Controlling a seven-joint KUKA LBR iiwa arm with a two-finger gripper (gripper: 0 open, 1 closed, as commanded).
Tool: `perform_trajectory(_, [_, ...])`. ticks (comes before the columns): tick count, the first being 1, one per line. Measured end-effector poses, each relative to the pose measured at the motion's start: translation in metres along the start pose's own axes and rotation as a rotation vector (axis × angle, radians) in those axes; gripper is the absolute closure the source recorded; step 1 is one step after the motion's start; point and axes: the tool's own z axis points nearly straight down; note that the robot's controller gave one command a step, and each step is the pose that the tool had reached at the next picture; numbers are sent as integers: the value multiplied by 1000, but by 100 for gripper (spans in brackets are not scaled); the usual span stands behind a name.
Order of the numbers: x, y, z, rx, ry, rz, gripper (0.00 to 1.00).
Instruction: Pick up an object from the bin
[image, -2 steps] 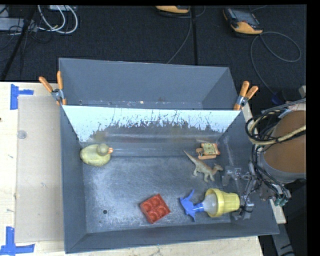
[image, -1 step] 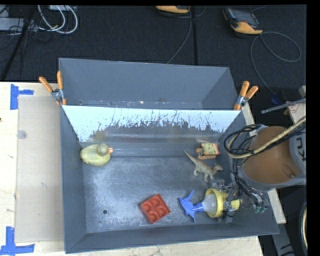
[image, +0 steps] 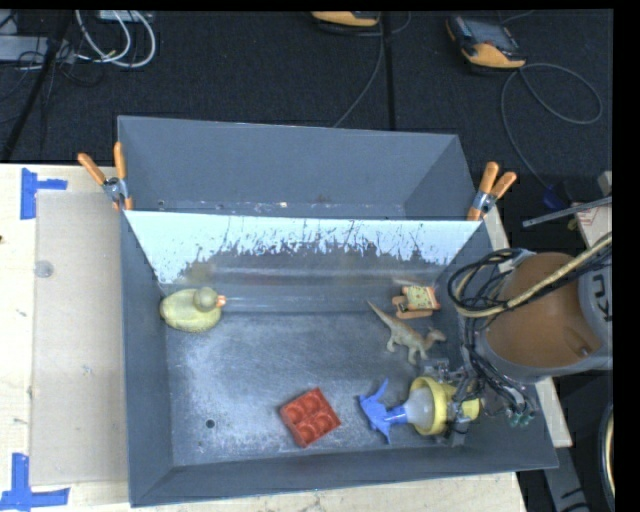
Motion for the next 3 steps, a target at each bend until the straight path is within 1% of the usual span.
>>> perform_trajectory(1, [5,4,-116,2,-2,0,100])
perform_trajectory(2, [5,4,-116,2,-2,-1,100])
perform_trajectory(3, [14,9,-159,-1,4,-1,100])
